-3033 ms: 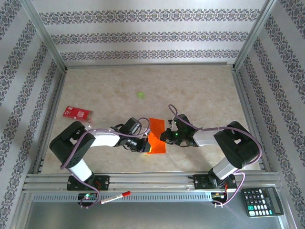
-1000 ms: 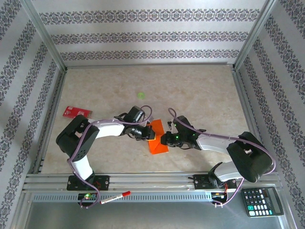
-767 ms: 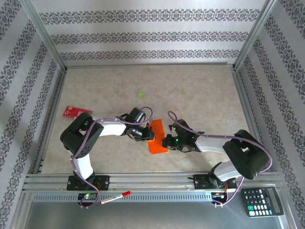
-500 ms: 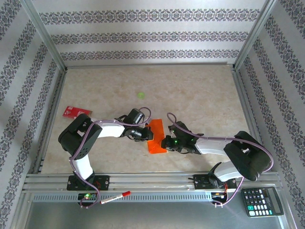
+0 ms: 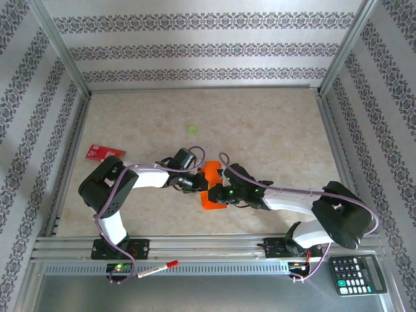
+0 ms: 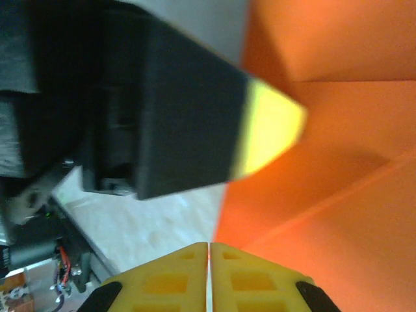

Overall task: Fold a paper plane with a square sheet of paper (pick it up from the middle)
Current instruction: Fold the triangle a second time at the center of the table.

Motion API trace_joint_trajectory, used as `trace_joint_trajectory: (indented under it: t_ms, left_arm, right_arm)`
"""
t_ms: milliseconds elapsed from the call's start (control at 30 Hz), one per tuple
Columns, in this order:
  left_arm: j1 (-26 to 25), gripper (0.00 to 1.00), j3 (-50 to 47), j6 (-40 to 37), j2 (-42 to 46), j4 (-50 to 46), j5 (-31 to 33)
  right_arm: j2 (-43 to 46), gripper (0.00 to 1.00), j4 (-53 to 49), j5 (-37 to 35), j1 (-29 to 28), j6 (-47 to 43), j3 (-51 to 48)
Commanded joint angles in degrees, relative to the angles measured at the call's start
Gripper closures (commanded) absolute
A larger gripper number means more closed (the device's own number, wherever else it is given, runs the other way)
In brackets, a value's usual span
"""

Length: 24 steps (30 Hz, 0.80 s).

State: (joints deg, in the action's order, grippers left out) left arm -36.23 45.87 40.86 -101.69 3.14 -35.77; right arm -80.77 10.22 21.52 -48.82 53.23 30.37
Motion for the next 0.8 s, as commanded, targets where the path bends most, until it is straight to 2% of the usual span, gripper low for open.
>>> trace_joint_trajectory:
  t_ms: [0, 200, 433, 767]
  left_arm:
    - [0.81, 1.00, -1.91, -0.20, -2.94, -2.08, 2.50]
    - [0.81, 1.00, -1.75, -0.44, -3.16, -2.60, 2.54]
    - [0.81, 1.00, -1.38, -1.01, -3.07, -3.27, 2.46]
    - [0.77, 1.00, -1.19, -2.00, -3.13, -4.76, 3.18]
  right_arm:
    - [-3.64, 0.91, 4.73, 2.15, -1.79, -0.25, 1.83]
    - [-9.28, 0.93, 8.56, 3.35, -3.21, 0.05, 2.94]
    - [-13.55, 0.95, 8.60, 3.18, -3.21, -1.33, 2.66]
    - [-13.94, 0.97, 8.11, 4.14, -3.46, -0.51, -0.76]
